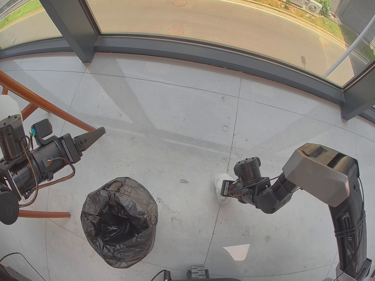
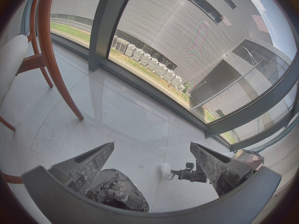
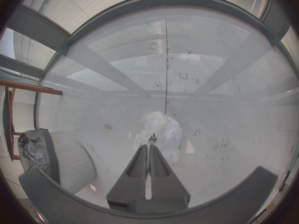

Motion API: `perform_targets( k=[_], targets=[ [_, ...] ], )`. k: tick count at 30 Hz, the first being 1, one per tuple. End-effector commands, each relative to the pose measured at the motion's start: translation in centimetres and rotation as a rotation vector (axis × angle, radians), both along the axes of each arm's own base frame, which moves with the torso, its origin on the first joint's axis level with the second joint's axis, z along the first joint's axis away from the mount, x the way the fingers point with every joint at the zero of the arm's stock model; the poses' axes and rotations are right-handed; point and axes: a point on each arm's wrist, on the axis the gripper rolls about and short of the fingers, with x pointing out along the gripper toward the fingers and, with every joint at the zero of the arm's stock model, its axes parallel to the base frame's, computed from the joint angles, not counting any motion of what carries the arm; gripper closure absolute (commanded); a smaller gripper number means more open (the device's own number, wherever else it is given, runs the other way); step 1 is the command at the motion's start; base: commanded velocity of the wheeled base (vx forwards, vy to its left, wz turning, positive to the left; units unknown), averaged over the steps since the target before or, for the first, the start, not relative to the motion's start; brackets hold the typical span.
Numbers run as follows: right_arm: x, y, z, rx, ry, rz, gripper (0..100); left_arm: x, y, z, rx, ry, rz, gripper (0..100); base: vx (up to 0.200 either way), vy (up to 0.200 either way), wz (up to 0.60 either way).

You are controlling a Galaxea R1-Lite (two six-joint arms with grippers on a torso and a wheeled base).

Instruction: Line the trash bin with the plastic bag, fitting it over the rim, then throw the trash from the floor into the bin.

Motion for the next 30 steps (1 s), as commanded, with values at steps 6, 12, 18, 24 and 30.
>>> perform_targets(
  k=[6,12,18,24,30],
  targets=[
    [-6.0,-2.5,8.8,0.074,-0.048,0.000,100,-0.1,-0.1,-0.3,0.007,0.008,-0.007,0,0.000,0.000,0.00],
    [-10.1,-3.1,14.0,0.241,-0.082,0.025,100,-0.4,-0.7,-0.4,0.005,0.012,-0.062,0,0.000,0.000,0.00],
    [-14.3,-3.0,18.2,0.317,-0.007,0.077,100,-0.7,-0.8,-0.9,0.014,0.022,-0.097,0,-0.200,0.200,0.00],
    [-16.7,-2.0,22.1,0.412,0.001,0.127,100,-0.7,-0.8,-1.2,0.037,0.023,-0.100,0,-0.200,0.200,0.00],
    [-18.0,-0.9,22.8,0.454,0.020,0.194,100,-0.7,-0.7,-1.1,0.046,0.017,-0.098,0,-0.200,0.200,0.00]
  ],
)
